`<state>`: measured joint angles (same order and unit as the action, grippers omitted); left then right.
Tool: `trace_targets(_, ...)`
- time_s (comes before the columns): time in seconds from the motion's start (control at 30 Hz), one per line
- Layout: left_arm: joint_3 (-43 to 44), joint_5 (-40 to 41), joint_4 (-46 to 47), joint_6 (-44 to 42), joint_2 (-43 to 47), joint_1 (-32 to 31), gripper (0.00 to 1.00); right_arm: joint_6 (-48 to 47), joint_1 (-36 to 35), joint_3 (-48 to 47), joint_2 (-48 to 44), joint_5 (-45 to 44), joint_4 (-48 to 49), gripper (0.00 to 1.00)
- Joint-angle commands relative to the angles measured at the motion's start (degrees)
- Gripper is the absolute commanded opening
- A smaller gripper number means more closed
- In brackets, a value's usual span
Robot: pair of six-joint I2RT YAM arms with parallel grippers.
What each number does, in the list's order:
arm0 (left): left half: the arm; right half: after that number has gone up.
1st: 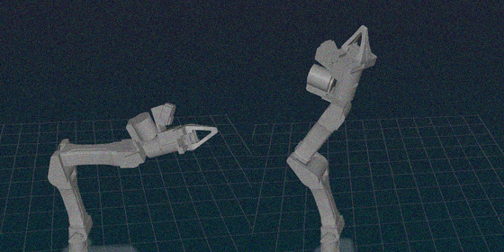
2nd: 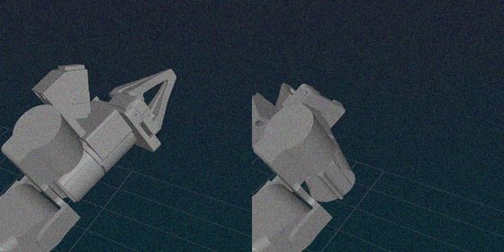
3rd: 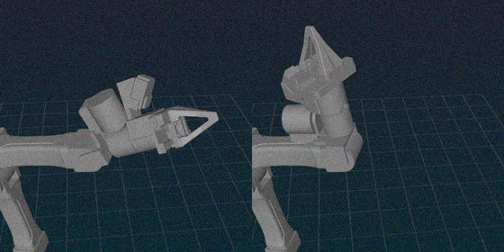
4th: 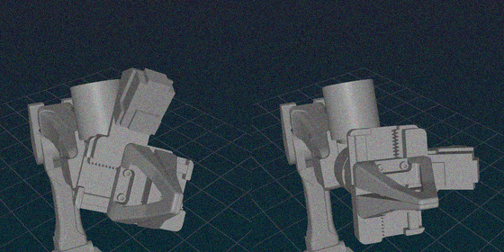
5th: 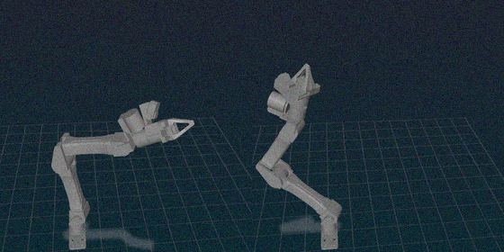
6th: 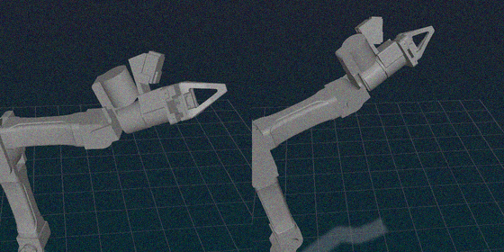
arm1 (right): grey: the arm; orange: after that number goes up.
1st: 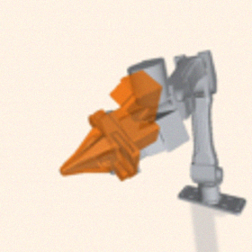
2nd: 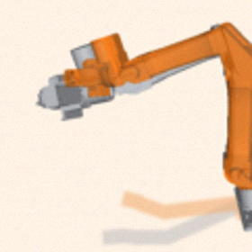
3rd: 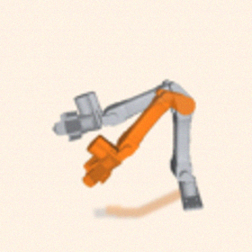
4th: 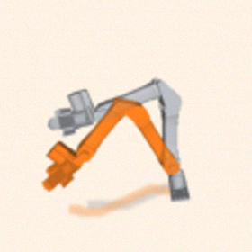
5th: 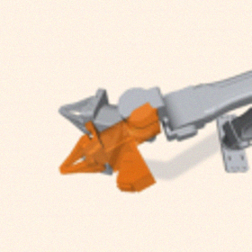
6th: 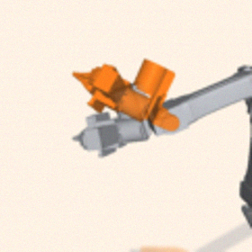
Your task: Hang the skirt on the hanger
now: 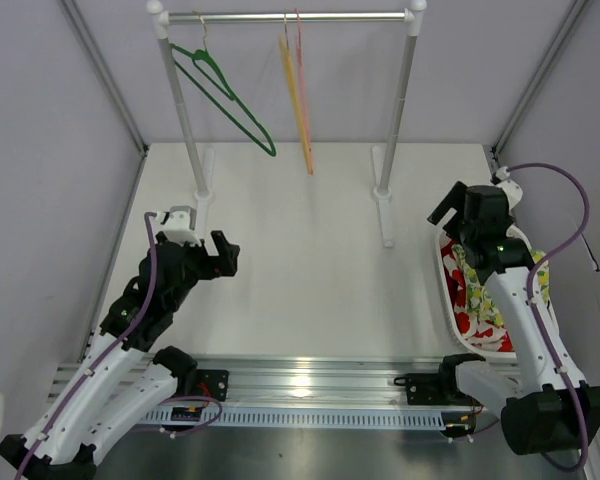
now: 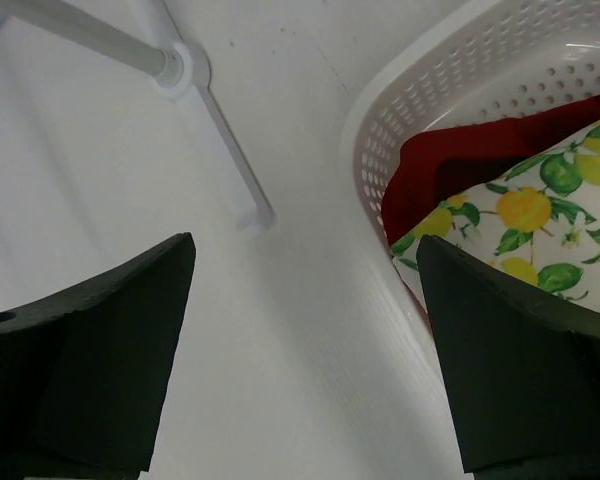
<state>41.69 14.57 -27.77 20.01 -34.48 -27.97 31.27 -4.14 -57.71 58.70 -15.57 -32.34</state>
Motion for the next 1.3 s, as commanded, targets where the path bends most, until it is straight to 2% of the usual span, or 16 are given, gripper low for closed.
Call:
trace_targets(0.0, 2.25, -2.88, 1.05, 0.38, 0.20, 0.81, 0.99, 2.03, -3.16, -3.46, 0.19, -15.96, -8.44, 0.97)
trace_targets(0.1, 2.43, -4.54, 1.23, 0.29, 0.29, 1.16, 0.99, 1.70, -0.62, -2.23, -0.43, -16.07, -9.15, 0.95)
trace_targets(0.33, 2.08, -6.39, 1.49, 0.38, 1.17, 1.16, 0.99, 0.20, 0.01, 1.90, 3.96, -15.72, -9.59, 0.94)
trace_targets(0.63, 2.08, -7.45, 1.66, 0.29, 0.47, 1.25, 0.99, 0.81, 1.15, 8.76, 4.23, -16.24, -6.51, 0.92)
trace_targets(0.67, 2.16, -7.45, 1.58, 0.29, 0.38, 1.33, 0.99, 0.81, 1.68, 8.85, 4.15, -16.07, -6.51, 0.90)
trace_targets(0.7, 2.08, -7.45, 1.58, 0.38, 0.29, 1.34, 0.99, 0.47, 1.77, 8.93, 3.54, -15.98, -6.25, 0.76)
trace_targets(0.77, 1.99, -7.45, 1.58, 0.38, -0.06, 1.34, 0.99, 0.02, 1.94, 8.41, 2.66, -16.15, -6.25, 0.60)
trace_targets(0.8, 2.08, -7.45, 1.49, 0.38, -0.24, 1.34, 0.99, -0.41, 2.03, 7.62, 1.52, -16.33, -6.42, 0.36)
trace_targets(0.83, 1.99, -7.27, 1.49, 0.38, -0.41, 1.34, 0.99, -0.59, 2.03, 7.01, 0.99, -16.51, -6.94, 0.25)
trace_targets(0.87, 2.16, -7.19, 1.40, 0.38, -0.50, 1.34, 0.99, -0.59, 2.12, 6.22, 0.46, -17.03, -7.56, 0.08)
trace_targets(0.9, 2.17, -7.01, 1.40, 0.38, -0.50, 1.34, 0.99, -1.11, 2.03, 5.34, -0.50, -16.95, -7.91, 0.01)
trace_targets(1.1, 2.08, -6.92, 1.40, 0.29, -1.12, 1.42, 0.99, -3.32, -0.33, -4.94, -2.36, -13.62, -11.52, 0.00)
trace_targets(1.17, 2.16, -6.92, 1.32, 0.29, -1.12, 1.42, 0.99, -2.62, -4.98, -9.49, -1.40, -12.03, -13.36, 0.00)
trace_targets(1.27, 2.08, -6.40, 1.32, 0.20, -1.12, 1.42, 0.99, 0.10, -15.52, -12.94, 1.15, -12.46, -14.68, 0.00)
